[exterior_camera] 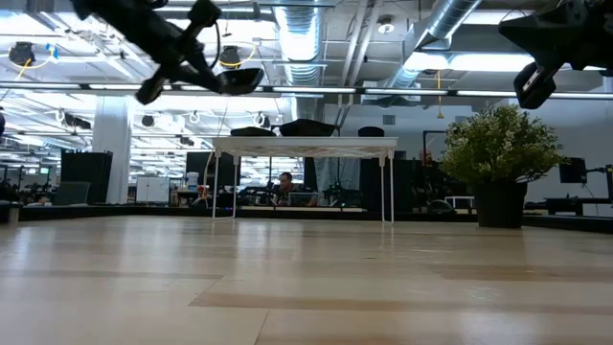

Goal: Pick & Place Mini shaped plates
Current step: Stack the black leaf shaped plate on top of the black leaf shaped plate on the shelf

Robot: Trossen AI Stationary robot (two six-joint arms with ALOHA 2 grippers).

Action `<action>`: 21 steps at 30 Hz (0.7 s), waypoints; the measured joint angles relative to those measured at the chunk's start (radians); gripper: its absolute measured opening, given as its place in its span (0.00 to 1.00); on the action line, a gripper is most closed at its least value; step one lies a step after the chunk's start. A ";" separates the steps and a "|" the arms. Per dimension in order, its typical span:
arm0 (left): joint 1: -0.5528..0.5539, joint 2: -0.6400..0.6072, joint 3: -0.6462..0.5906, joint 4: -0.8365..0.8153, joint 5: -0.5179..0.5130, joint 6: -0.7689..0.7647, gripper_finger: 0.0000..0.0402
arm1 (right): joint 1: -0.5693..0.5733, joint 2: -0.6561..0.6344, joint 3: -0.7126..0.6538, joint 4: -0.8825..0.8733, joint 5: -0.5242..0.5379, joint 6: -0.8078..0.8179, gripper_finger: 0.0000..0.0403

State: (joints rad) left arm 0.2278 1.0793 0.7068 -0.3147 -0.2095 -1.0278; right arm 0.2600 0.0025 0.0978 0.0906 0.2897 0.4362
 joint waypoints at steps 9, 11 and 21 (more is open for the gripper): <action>0.219 0.169 0.177 0.001 0.225 0.249 0.01 | 0.000 0.000 0.000 0.000 0.000 0.000 0.02; 0.251 0.209 0.216 0.001 0.261 0.293 0.01 | 0.000 0.000 0.000 0.000 0.000 0.000 0.02; 0.378 0.373 0.454 -0.173 0.301 0.460 0.01 | 0.000 0.000 0.000 0.000 0.000 0.001 0.02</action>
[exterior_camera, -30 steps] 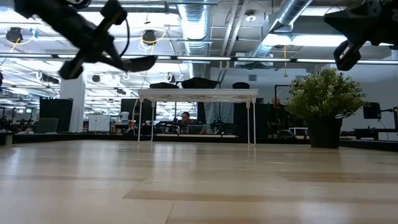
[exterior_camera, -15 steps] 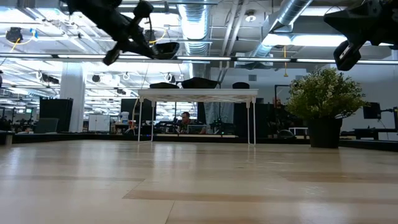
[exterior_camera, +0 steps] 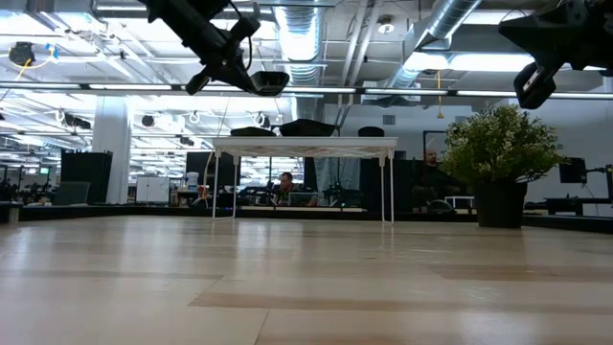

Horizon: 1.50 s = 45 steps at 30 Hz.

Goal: Pick & Place Mini shaped plates
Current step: Stack the black leaf shaped plate on top of the black leaf shaped plate on the shelf

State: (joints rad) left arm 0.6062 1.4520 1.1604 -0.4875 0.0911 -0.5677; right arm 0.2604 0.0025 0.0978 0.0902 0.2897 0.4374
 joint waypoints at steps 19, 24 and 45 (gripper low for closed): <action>0.161 0.165 0.236 -0.250 0.153 0.252 0.01 | 0.000 0.000 0.000 0.000 0.000 0.000 0.02; 0.176 0.210 0.236 -0.295 0.209 0.300 0.01 | 0.000 0.000 0.000 0.000 0.000 0.000 0.02; 0.199 0.273 0.455 -0.435 0.195 0.275 0.01 | 0.000 0.000 0.000 0.000 0.000 -0.002 0.02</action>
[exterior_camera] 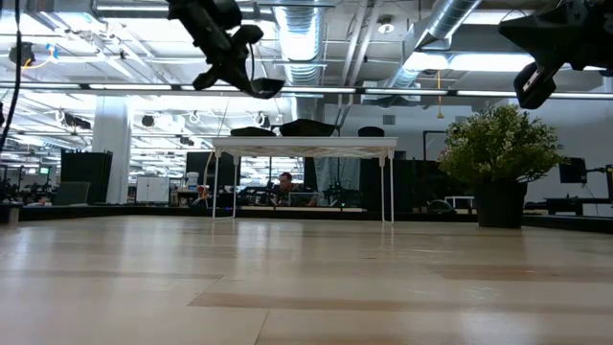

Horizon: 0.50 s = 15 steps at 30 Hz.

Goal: Pick & Place Mini shaped plates
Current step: Stack the black leaf shaped plate on top of the black leaf shaped plate on the shelf

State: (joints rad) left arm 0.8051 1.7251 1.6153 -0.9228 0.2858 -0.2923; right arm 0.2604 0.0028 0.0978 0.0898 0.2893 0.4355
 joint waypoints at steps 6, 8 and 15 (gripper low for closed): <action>0.016 0.090 0.042 -0.119 -0.006 0.019 0.01 | 0.000 0.000 0.000 0.000 0.000 0.000 0.02; 0.022 0.103 0.042 -0.155 -0.006 0.024 0.01 | 0.000 0.000 0.000 0.000 0.000 0.000 0.02; 0.042 0.106 0.043 -0.202 -0.013 0.047 0.01 | 0.000 0.000 0.000 -0.003 0.000 0.000 0.02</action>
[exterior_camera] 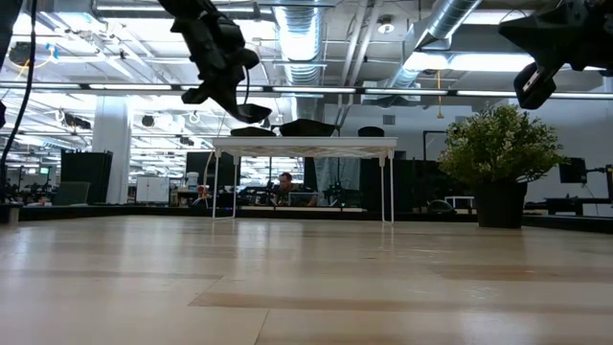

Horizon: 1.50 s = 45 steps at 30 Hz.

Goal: Pick & Place Mini shaped plates
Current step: Stack the black leaf shaped plate on top of the black leaf shaped plate on the shelf

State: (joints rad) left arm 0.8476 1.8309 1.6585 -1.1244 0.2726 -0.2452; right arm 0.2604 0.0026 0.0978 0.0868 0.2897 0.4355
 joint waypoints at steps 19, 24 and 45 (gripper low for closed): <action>-0.004 0.043 -0.003 -0.013 0.027 0.006 0.01 | 0.000 0.000 0.000 -0.004 0.008 0.000 0.02; -0.004 0.043 -0.003 -0.014 0.058 0.004 0.01 | 0.000 0.000 0.000 -0.004 0.008 -0.001 0.02; -0.030 0.043 -0.003 0.020 0.011 0.002 0.02 | 0.000 0.000 0.000 -0.005 0.008 -0.001 0.02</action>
State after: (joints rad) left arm 0.8175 1.8740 1.6554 -1.1043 0.2836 -0.2433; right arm 0.2604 0.0025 0.0978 0.0822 0.2976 0.4347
